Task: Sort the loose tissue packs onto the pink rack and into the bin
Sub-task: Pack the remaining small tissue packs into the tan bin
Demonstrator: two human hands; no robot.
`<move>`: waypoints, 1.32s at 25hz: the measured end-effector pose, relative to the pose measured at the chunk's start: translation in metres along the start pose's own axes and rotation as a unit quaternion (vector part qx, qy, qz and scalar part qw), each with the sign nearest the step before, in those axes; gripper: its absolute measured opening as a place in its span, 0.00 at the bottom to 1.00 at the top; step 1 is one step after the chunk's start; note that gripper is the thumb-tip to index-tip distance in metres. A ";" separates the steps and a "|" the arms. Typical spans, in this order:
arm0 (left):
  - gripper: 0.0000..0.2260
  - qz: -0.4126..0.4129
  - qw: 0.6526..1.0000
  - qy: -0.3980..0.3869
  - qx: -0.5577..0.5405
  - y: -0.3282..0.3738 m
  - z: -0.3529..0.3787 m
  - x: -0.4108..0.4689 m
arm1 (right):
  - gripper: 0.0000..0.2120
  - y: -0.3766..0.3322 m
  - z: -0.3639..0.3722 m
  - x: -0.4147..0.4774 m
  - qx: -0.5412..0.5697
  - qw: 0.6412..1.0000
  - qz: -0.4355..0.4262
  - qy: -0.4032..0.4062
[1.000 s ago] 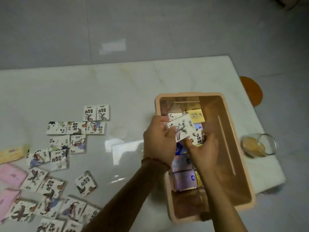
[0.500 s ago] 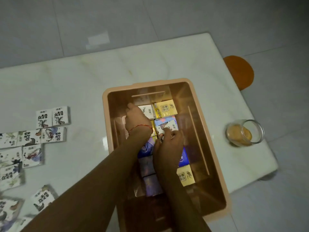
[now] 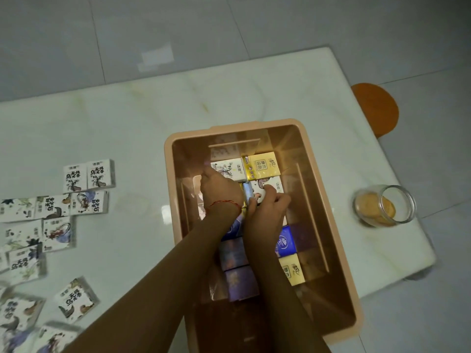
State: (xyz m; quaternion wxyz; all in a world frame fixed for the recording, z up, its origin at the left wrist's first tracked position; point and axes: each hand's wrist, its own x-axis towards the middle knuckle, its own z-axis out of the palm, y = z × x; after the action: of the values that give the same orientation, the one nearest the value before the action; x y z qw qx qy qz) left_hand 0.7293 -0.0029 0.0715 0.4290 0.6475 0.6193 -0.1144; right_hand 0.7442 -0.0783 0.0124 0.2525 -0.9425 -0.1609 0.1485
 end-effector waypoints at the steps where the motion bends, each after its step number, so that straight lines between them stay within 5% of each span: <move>1: 0.13 0.030 0.999 0.002 -0.027 -0.003 0.001 -0.001 | 0.19 -0.002 -0.003 -0.001 -0.002 1.000 -0.003 0.001; 5: 0.20 0.232 0.962 0.012 -0.146 -0.031 -0.033 -0.046 | 0.16 -0.031 -0.035 -0.017 0.110 0.994 -0.013 0.002; 7: 0.13 0.279 0.921 0.089 -0.258 -0.063 -0.071 -0.067 | 0.09 -0.061 -0.059 -0.051 0.214 0.975 -0.050 -0.034; 10: 0.07 0.189 0.884 0.273 -0.329 -0.140 -0.117 -0.066 | 0.05 -0.110 -0.075 -0.123 0.342 0.908 -0.044 -0.237; 12: 0.07 0.079 0.876 0.311 -0.361 -0.197 -0.133 -0.053 | 0.06 -0.126 -0.047 -0.163 0.255 0.878 -0.077 -0.397; 14: 0.07 -0.024 0.895 0.308 -0.323 -0.260 -0.135 -0.038 | 0.11 -0.129 0.009 -0.197 0.139 0.863 -0.113 -0.473; 19: 0.11 -0.215 0.931 0.192 -0.223 -0.381 -0.116 -0.032 | 0.28 -0.102 0.139 -0.239 -0.051 0.892 -0.174 -0.414; 23: 0.21 -0.313 0.924 0.064 -0.209 -0.405 -0.100 -0.048 | 0.30 -0.113 0.175 -0.248 -0.153 0.898 -0.179 -0.371; 25: 0.18 -0.270 0.938 0.073 -0.204 -0.397 -0.091 -0.050 | 0.28 -0.115 0.182 -0.252 -0.182 0.905 -0.172 -0.344; 28: 0.25 -0.107 0.988 0.113 0.016 -0.388 -0.077 -0.040 | 0.26 -0.117 0.185 -0.248 -0.198 0.910 -0.145 -0.335; 31: 0.39 -0.025 0.977 0.111 0.178 -0.390 -0.076 -0.026 | 0.23 -0.113 0.184 -0.230 -0.184 0.915 -0.079 -0.351; 33: 0.39 0.000 0.966 0.089 0.241 -0.387 -0.085 -0.022 | 0.11 -0.112 0.175 -0.214 -0.122 0.926 -0.040 -0.355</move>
State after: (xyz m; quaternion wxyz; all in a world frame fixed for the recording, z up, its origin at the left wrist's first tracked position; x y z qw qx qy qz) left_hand 0.3435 -0.0116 -0.0226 0.2036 0.7396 0.6087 -0.2023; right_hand 0.4620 0.0071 -0.0313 0.0680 -0.8444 -0.2941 0.4426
